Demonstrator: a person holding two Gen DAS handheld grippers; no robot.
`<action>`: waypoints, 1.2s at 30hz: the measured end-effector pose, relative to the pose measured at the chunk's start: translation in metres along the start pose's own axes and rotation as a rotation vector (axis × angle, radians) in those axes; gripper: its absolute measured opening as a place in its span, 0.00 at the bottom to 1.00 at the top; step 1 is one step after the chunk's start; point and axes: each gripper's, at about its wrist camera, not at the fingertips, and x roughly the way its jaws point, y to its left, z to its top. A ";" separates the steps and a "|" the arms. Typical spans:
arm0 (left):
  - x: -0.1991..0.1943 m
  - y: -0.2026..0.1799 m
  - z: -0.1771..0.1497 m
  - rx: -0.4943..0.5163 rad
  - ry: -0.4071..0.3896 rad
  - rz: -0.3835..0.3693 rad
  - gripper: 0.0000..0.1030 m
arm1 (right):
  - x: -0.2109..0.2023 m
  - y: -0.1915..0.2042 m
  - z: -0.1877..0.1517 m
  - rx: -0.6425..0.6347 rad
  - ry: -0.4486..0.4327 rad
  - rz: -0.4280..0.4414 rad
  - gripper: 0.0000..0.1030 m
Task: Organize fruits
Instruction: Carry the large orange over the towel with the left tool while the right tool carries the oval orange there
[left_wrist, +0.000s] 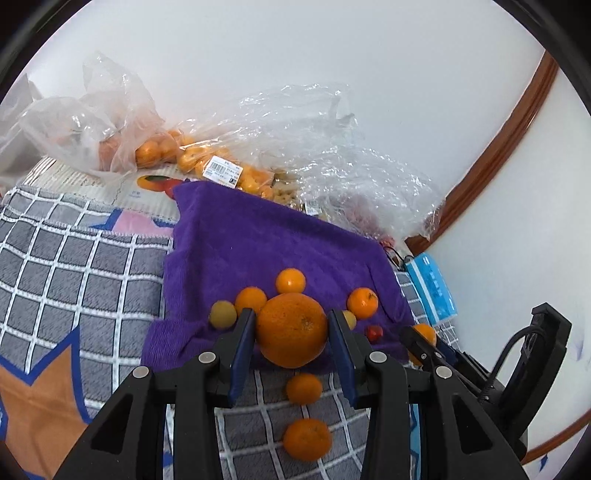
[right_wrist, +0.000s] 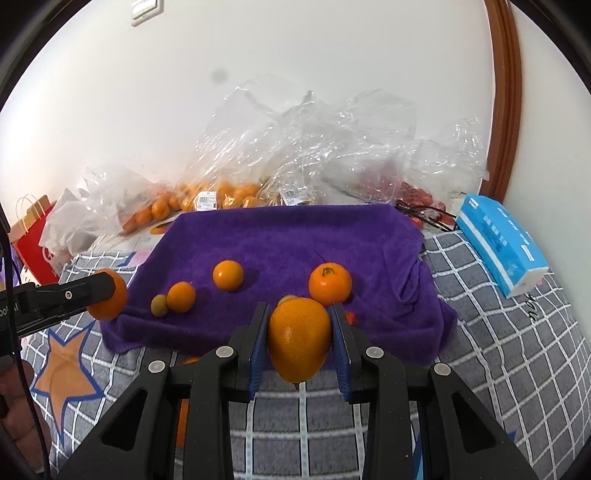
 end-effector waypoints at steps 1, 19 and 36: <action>0.003 0.000 0.002 -0.005 0.003 -0.004 0.37 | 0.003 -0.001 0.002 0.002 0.001 -0.003 0.31; 0.049 -0.005 0.010 0.039 0.040 0.048 0.37 | 0.052 -0.019 0.020 0.040 0.026 -0.013 0.31; 0.061 0.022 0.011 -0.044 0.051 0.052 0.37 | 0.080 -0.025 0.006 0.052 0.089 -0.009 0.31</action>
